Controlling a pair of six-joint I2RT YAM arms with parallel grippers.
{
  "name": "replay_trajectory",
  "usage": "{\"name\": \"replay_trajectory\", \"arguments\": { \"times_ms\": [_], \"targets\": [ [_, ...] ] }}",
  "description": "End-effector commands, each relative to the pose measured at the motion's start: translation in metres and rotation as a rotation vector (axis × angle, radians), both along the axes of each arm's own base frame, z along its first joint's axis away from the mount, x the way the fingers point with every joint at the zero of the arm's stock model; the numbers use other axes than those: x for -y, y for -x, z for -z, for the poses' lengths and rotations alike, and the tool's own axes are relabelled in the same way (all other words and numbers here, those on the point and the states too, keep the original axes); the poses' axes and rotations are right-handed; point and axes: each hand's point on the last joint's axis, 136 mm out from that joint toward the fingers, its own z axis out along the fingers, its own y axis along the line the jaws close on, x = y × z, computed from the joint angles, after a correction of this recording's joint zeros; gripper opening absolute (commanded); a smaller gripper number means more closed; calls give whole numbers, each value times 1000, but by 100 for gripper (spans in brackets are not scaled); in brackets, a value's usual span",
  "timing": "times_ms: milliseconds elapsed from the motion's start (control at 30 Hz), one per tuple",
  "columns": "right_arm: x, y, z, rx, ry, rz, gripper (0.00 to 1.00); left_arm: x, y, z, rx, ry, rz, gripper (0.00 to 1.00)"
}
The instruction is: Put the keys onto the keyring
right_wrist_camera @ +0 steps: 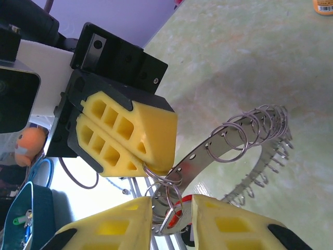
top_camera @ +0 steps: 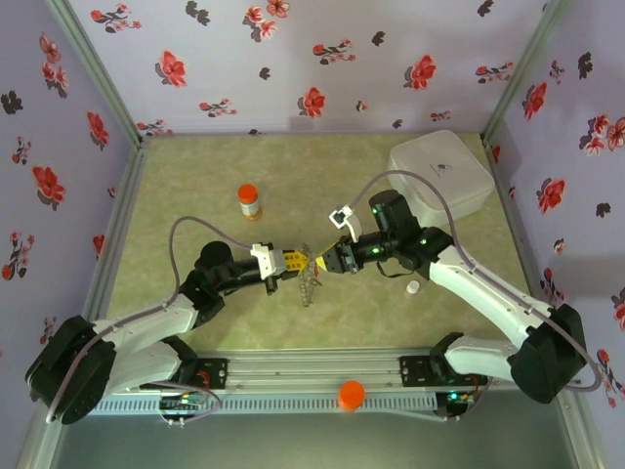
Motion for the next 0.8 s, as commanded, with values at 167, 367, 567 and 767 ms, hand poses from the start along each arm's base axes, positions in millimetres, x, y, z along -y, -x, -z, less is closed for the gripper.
{"name": "replay_trajectory", "arguments": {
  "times_ms": [167,367,567,767],
  "targets": [
    [-2,1,-7,-11,-5,-23,15,1,4,-12,38,41,19,0],
    [-1,-1,-8,-4,2,-21,7,1,4,-13,41,44,19,0],
    [-1,-6,-2,-2,27,1,4,1,4,-14,42,44,19,0],
    [-3,-11,13,-36,53,7,2,1,4,-14,43,45,19,0]
  ]
}}
